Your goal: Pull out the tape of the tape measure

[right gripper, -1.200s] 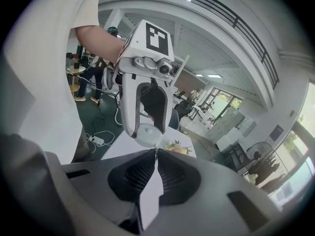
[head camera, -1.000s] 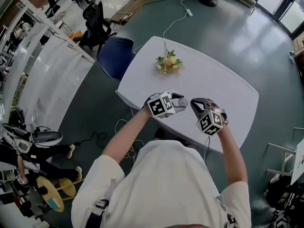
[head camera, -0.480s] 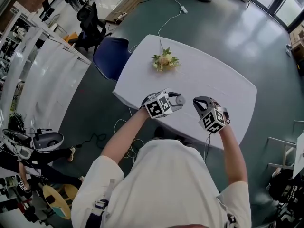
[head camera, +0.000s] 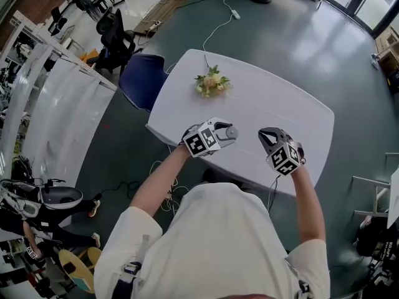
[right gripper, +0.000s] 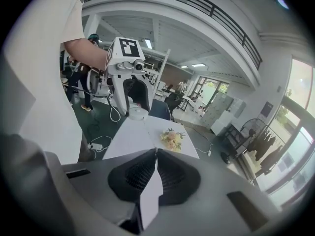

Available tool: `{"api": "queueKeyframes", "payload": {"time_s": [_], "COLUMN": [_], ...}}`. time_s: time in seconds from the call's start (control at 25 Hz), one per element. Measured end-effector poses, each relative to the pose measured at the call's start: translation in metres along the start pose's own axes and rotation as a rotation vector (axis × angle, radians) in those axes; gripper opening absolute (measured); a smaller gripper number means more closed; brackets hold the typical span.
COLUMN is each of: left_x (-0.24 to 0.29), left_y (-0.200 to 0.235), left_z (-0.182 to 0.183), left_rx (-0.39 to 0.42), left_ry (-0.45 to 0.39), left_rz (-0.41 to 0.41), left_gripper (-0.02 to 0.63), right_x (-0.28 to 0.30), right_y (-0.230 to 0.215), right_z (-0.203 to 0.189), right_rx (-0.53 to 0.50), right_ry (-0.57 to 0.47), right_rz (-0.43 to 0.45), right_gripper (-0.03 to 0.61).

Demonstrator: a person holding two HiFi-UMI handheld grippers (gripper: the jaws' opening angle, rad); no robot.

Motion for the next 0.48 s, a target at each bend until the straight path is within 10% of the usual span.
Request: {"api": "queueKeyframes", "payload": {"time_s": [0.48], "left_x": [-0.014], "left_y": [0.007], "left_z": [-0.005], "left_rx": [-0.038], "left_ry": [-0.017], "left_rz": [0.029], "left_gripper": [0.216], "right_x": [-0.021], "right_y": [-0.015], "right_z": [-0.032], "right_rx": [0.061], "right_ry": [0.056], "right_rz": [-0.056], "right_gripper": [0.038]}}
Point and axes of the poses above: the fingertips, and each gripper's own axes: x forward along the fingers, y to its left, z out of its top, the point moved 8 cm from there along -x, backward along the fingers, and after that the axes turned 6 degrees about -y, right-handed, at the moved point
